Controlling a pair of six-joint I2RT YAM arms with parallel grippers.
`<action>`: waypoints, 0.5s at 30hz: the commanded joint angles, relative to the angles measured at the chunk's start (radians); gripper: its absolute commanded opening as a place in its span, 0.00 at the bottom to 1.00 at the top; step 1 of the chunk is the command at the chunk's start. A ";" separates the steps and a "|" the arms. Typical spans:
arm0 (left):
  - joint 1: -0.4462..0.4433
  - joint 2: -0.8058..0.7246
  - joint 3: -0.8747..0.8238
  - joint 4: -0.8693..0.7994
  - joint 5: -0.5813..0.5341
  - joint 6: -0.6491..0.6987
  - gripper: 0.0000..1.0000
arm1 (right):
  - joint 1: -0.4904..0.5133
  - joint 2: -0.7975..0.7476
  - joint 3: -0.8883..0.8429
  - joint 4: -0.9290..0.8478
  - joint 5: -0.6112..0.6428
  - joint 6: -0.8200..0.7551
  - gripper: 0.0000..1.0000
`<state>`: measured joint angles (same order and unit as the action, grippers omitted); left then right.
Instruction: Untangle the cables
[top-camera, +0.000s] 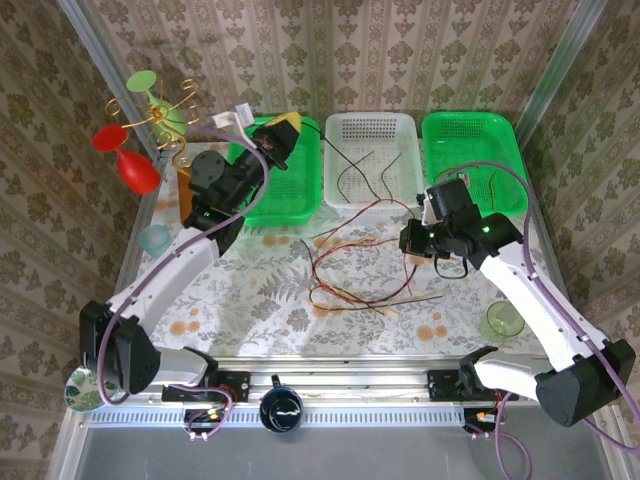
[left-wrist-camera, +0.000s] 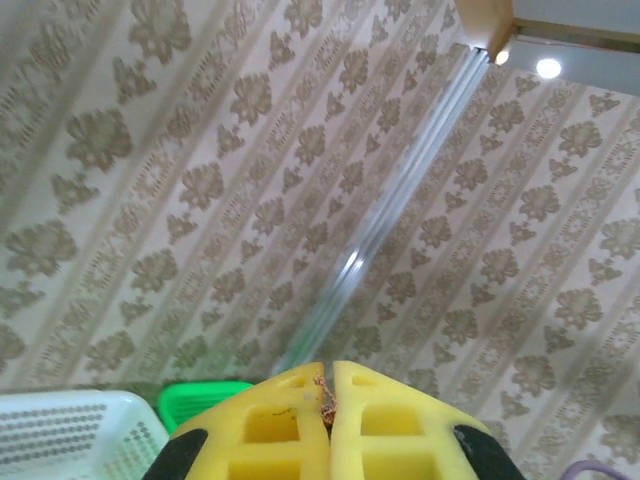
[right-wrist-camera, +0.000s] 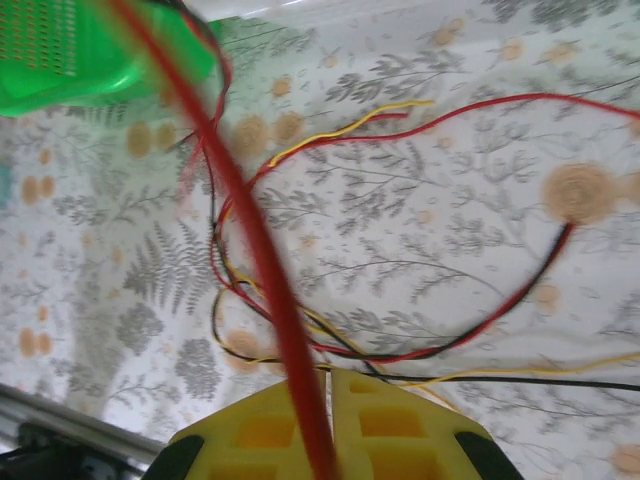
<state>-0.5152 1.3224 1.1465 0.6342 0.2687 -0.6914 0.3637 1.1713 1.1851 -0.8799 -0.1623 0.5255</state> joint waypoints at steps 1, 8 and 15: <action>0.006 -0.068 -0.023 -0.046 -0.109 0.144 0.00 | -0.015 -0.015 0.067 -0.140 0.157 -0.107 0.00; 0.006 -0.216 -0.116 -0.108 -0.438 0.285 0.00 | -0.102 -0.072 0.084 -0.190 0.384 -0.227 0.00; 0.006 -0.345 -0.208 -0.166 -0.767 0.331 0.00 | -0.196 -0.226 0.030 -0.053 0.548 -0.212 0.00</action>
<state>-0.5152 1.0210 0.9607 0.4938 -0.3050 -0.4194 0.1940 1.0023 1.2358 -0.9836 0.2493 0.3260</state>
